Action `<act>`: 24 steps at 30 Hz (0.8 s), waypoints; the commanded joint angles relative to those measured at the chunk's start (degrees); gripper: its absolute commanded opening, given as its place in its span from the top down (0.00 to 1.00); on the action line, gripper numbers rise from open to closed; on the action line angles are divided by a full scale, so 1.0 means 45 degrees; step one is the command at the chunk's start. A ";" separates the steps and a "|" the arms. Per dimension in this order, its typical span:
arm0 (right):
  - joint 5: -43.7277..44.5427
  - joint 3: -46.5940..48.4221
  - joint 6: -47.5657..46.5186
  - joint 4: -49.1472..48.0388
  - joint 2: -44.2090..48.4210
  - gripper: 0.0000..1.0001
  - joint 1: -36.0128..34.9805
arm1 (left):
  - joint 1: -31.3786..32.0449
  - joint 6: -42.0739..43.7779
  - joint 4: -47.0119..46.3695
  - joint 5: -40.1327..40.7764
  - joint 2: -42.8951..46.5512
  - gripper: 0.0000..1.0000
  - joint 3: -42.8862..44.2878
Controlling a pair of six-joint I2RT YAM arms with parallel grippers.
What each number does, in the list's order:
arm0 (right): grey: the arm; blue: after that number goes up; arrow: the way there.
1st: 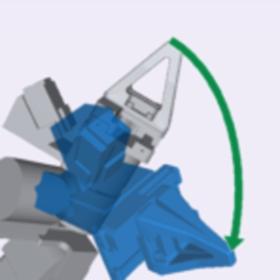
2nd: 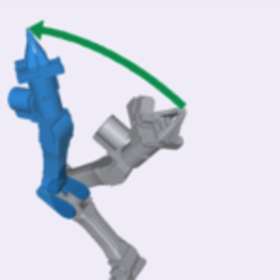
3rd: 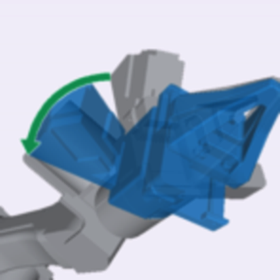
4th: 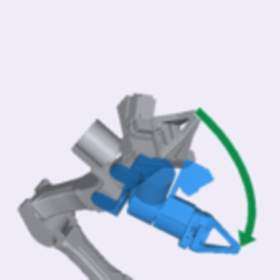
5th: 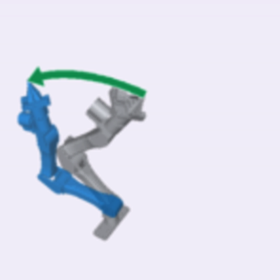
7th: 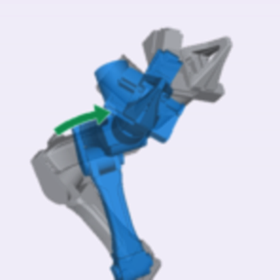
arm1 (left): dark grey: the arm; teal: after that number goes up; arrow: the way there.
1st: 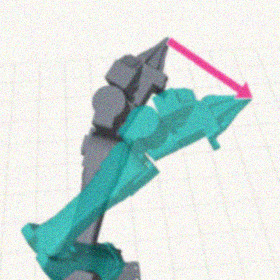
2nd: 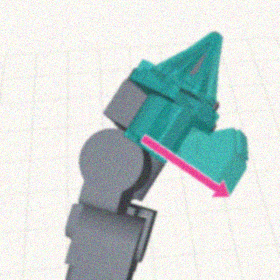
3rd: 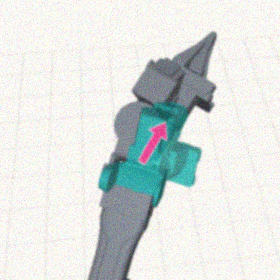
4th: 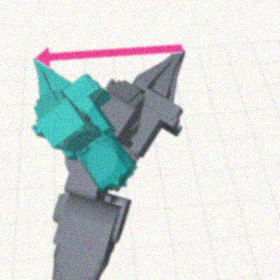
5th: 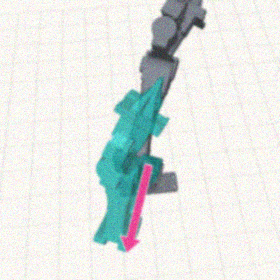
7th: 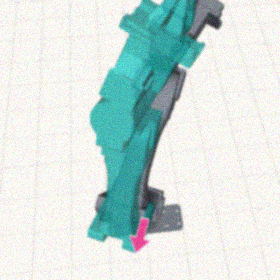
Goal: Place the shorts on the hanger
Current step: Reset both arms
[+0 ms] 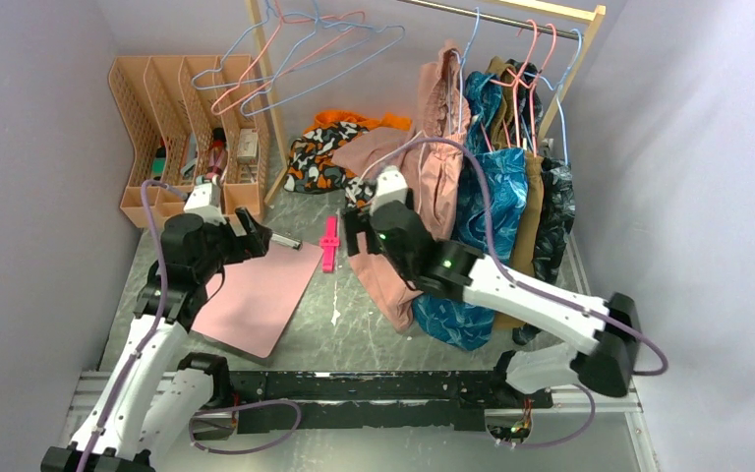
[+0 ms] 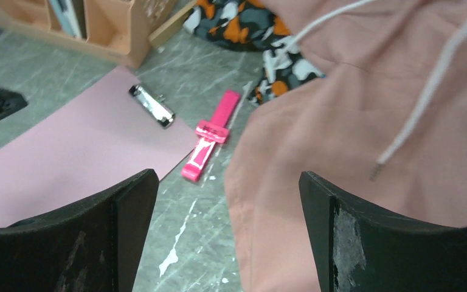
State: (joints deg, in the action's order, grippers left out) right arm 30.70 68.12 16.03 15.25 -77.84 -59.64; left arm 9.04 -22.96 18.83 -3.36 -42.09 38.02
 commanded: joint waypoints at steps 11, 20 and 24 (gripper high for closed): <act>0.2621 -0.5108 0.1026 -0.2289 0.4110 0.05 -0.0041 | -0.0094 -0.0146 -0.0278 -0.1132 0.0638 0.06 -0.0075; 0.1904 -0.5661 0.0830 -0.3064 0.5077 0.04 -0.0049 | -0.0094 -0.0399 -0.0122 -0.0935 0.1072 0.06 -0.0003; 0.2453 -0.5856 0.0635 -0.2738 0.5469 0.04 -0.0057 | -0.0094 -0.0237 -0.0039 -0.0591 0.1512 0.06 0.0067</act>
State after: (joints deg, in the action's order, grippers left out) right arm 38.98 43.13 20.01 3.68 -55.24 -59.70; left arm 8.99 -24.25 18.96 -7.25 -37.36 37.65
